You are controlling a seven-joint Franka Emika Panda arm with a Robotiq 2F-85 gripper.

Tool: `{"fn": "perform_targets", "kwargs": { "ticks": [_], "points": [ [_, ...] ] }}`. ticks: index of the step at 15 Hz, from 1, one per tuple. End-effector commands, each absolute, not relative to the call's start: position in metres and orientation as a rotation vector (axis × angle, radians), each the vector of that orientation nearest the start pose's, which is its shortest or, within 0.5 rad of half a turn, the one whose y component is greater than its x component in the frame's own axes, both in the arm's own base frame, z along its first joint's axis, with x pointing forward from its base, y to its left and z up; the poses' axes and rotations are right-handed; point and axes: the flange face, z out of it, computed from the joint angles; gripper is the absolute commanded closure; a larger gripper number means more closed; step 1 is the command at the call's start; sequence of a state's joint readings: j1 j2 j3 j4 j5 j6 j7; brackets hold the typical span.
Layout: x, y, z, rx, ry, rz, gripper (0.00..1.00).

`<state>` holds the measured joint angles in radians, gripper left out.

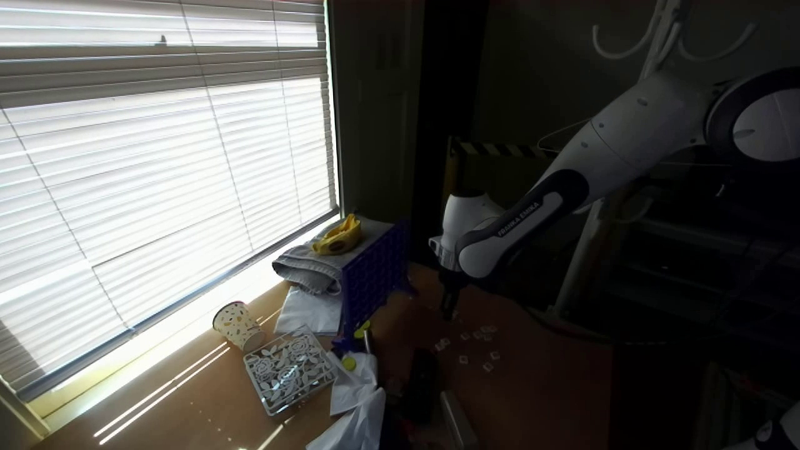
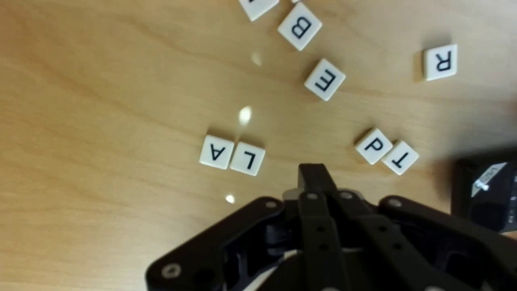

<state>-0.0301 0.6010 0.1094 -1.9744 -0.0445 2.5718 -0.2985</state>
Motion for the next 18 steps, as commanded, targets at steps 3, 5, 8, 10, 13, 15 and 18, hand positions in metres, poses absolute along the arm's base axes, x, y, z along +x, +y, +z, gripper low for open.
{"fn": "perform_targets", "kwargs": {
  "ticks": [3,5,8,10,13,15,18],
  "points": [
    [0.575,0.042,0.164,-3.046,-0.443,-0.006,1.00],
    [0.568,0.037,0.164,-3.058,-0.401,0.000,1.00],
    [0.561,0.026,0.162,-3.067,-0.321,0.011,1.00],
    [0.557,0.020,0.162,-3.071,-0.288,0.017,1.00],
    [0.552,0.014,0.160,-3.071,-0.249,0.038,1.00],
    [0.551,0.011,0.159,-3.067,-0.233,0.049,1.00],
    [0.548,0.007,0.156,-3.059,-0.211,0.062,1.00]
  ]
}}
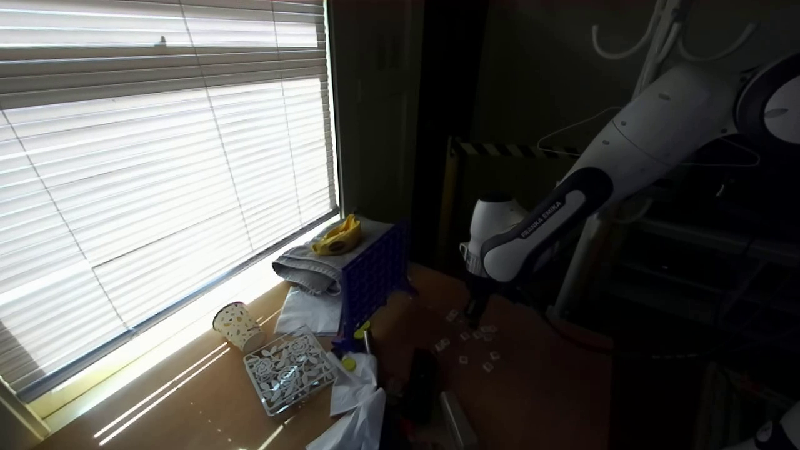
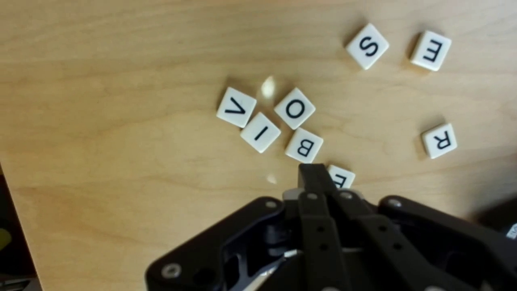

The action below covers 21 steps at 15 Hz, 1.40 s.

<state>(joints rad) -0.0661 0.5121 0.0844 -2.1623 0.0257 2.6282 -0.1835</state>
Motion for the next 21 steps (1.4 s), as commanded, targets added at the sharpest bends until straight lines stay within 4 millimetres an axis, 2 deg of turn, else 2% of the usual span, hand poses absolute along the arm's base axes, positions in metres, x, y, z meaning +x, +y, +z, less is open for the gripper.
{"fn": "perform_targets", "kwargs": {
  "ticks": [1,21],
  "points": [
    [0.547,0.007,0.154,-3.057,-0.204,0.069,1.00],
    [0.547,0.003,0.138,-3.014,-0.116,0.082,1.00]
  ]
}}
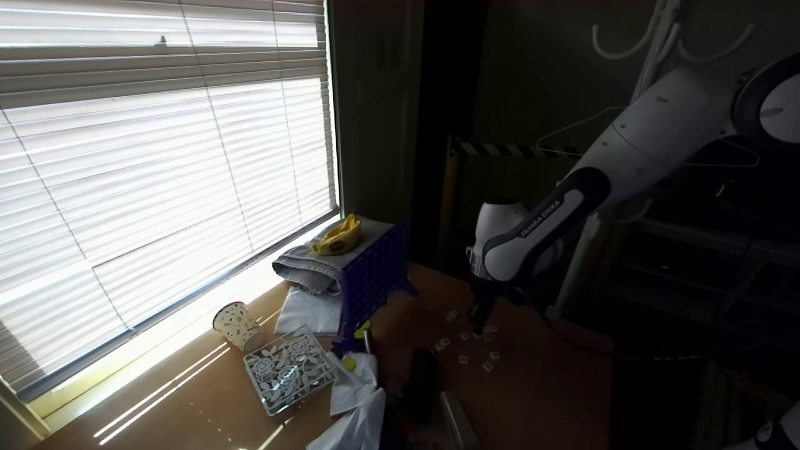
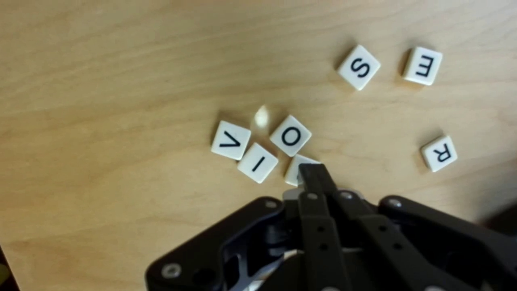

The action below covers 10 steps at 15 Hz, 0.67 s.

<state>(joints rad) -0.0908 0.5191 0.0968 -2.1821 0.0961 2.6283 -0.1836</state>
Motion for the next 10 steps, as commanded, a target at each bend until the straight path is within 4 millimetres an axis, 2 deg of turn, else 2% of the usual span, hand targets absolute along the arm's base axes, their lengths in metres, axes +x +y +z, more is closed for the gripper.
{"fn": "perform_targets", "kwargs": {
  "ticks": [1,10],
  "points": [
    [0.5475,0.0035,0.1368,-3.012,-0.114,0.083,1.00],
    [0.5506,0.0008,0.1285,-3.018,-0.085,0.061,1.00]
  ]
}}
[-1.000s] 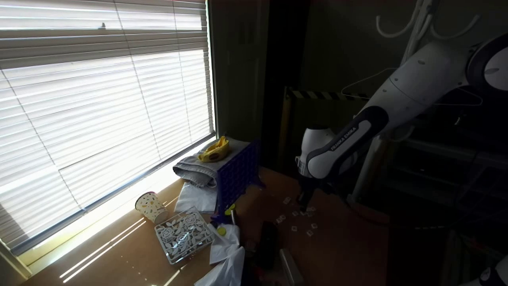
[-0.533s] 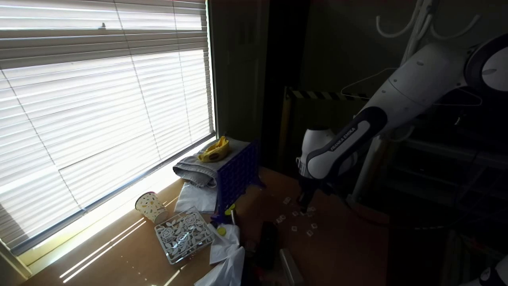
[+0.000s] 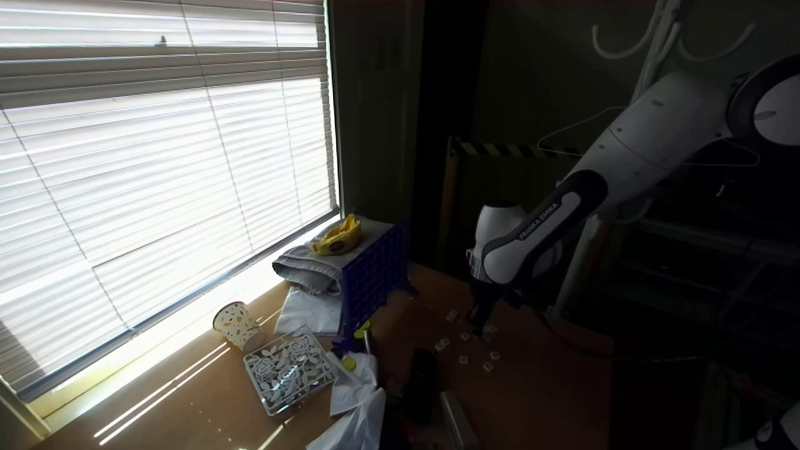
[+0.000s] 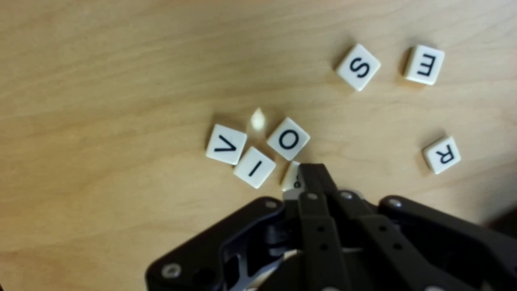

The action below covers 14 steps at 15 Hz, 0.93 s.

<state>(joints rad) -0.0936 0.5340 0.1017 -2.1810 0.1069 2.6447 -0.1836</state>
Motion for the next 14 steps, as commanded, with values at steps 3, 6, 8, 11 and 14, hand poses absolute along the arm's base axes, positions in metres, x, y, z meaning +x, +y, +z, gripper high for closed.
{"fn": "perform_targets", "kwargs": {
  "ticks": [3,6,8,11,14],
  "points": [
    [0.553,-0.002,0.128,-3.024,-0.069,0.032,1.00],
    [0.554,-0.006,0.128,-3.027,-0.061,0.017,1.00],
    [0.554,-0.010,0.129,-3.031,-0.052,0.006,1.00],
    [0.556,-0.016,0.130,-3.034,-0.046,-0.031,1.00],
    [0.557,-0.023,0.131,-3.040,-0.049,-0.055,1.00]
  ]
}}
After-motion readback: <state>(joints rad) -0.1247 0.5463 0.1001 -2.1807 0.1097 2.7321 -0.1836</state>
